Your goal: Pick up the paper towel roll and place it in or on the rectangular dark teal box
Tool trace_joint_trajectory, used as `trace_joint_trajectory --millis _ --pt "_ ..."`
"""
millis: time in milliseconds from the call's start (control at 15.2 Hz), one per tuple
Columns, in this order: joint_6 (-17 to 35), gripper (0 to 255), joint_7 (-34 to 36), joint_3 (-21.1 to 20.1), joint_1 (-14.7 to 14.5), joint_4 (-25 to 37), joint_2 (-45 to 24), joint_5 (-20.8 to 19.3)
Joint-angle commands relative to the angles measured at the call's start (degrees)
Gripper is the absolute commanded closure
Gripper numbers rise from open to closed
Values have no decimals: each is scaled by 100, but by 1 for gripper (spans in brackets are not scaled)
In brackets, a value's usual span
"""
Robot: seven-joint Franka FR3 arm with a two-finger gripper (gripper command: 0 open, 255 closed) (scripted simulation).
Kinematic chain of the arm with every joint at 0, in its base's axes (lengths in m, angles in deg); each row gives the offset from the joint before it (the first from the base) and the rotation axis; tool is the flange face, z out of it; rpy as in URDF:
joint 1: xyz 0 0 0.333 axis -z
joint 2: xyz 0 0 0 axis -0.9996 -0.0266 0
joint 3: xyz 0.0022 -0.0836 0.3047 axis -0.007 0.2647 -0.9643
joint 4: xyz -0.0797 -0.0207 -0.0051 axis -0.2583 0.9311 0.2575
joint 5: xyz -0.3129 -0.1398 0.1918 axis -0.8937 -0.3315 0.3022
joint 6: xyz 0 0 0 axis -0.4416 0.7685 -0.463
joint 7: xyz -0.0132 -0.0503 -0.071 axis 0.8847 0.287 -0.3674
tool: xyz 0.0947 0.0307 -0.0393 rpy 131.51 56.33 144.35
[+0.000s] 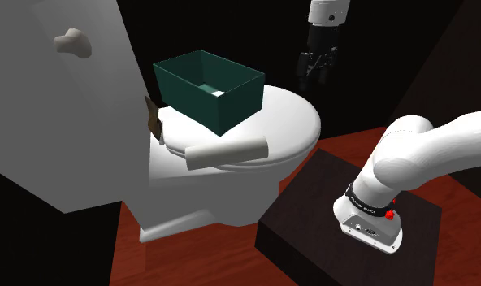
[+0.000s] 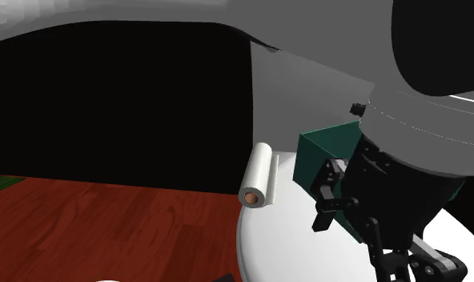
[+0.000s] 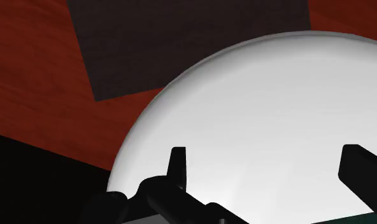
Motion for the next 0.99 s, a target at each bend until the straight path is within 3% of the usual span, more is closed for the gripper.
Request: trace_joint_trajectory --millis 0,924 --pt "0 0 0 0 0 0 0 0" --pt "1316 0 -480 -1481 -1287 551 -1344 57"
